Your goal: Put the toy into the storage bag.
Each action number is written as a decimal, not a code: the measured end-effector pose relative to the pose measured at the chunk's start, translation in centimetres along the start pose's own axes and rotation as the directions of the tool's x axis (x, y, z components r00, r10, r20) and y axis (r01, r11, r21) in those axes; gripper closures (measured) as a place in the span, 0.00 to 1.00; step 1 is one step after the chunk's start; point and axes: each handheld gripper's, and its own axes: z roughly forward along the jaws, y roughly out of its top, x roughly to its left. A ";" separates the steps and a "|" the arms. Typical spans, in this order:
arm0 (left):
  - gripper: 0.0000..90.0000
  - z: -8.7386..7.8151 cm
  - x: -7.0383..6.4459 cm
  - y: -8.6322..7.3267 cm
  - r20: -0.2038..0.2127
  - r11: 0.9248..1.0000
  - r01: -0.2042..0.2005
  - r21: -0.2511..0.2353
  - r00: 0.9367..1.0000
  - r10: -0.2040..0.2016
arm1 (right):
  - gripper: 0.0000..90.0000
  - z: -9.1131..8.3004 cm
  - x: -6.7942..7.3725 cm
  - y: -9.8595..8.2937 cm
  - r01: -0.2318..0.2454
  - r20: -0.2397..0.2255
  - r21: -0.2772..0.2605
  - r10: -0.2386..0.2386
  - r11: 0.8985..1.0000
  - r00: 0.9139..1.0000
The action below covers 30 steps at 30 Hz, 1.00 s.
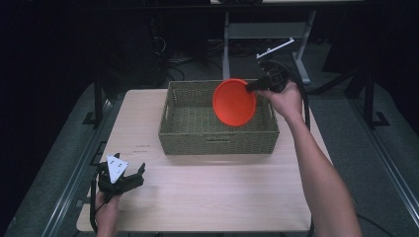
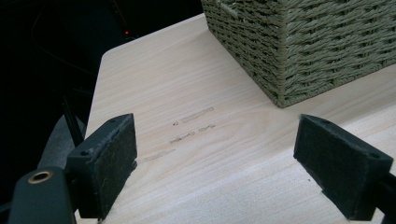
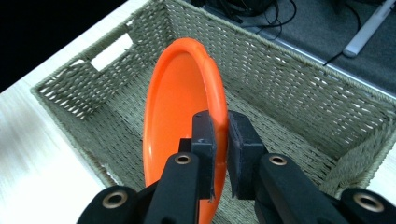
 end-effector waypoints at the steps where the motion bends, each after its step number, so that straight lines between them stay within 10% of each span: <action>1: 0.14 0.0 0.0 0.0 -0.001 1.000 0.005 0.003 1.000 -0.005 | 0.91 0.1 -0.1 0.0 -0.005 -0.001 0.000 0.005 1.000 1.000; 30: 0.14 0.1 0.1 -0.1 0.000 1.000 0.004 0.000 1.000 -0.004 | 0.91 3.6 -1.4 -1.5 -0.061 0.044 0.036 0.059 0.998 0.997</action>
